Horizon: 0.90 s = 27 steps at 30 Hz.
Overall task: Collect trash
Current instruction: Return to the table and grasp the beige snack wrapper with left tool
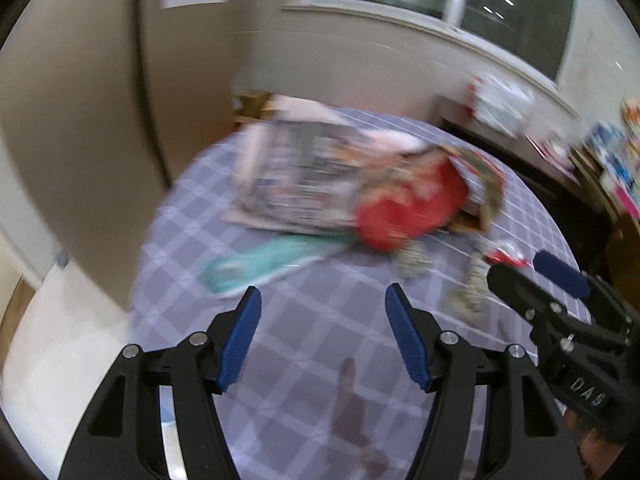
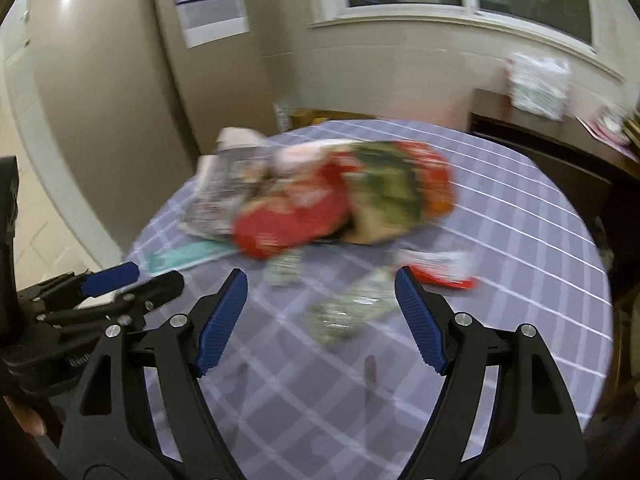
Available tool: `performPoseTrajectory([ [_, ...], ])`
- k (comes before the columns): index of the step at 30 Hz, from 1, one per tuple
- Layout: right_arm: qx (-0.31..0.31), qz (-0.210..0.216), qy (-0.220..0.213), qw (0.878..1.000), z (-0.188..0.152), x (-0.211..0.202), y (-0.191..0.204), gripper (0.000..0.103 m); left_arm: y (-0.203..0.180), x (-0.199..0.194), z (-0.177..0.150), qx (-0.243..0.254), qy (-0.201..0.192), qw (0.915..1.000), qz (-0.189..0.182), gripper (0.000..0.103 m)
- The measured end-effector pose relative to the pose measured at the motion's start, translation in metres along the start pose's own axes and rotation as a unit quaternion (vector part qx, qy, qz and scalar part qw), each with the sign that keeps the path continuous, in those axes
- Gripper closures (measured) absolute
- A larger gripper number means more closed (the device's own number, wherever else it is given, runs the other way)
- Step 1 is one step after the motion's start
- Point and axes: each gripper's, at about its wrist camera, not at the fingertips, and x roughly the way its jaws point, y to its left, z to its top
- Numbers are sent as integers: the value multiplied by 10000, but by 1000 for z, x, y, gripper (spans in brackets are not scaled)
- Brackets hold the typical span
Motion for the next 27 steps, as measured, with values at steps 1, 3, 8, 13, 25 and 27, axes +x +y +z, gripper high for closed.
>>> performPoseTrajectory([
  [1, 50, -32, 19, 10000, 1, 0, -10, 27, -12, 5, 1, 110, 45, 9999, -69, 36],
  [3, 96, -201, 33, 9997, 1, -1, -34, 27, -40, 19, 1, 367, 193, 9991, -130, 35],
  [8, 256, -378, 125, 9989, -1, -5, -77, 27, -82, 37, -3, 823, 358, 9958, -206, 35],
  [13, 198, -439, 341, 9983, -3, 2, -93, 27, -106, 57, 0, 1127, 419, 9927, -47, 35],
  [25, -41, -335, 668, 9972, 2, 31, -95, 27, -138, 71, 7, 1713, 277, 9836, -495, 79],
  [27, -83, -307, 700, 9970, 4, 35, -93, 27, -140, 73, 8, 1707, 281, 9833, -568, 84],
])
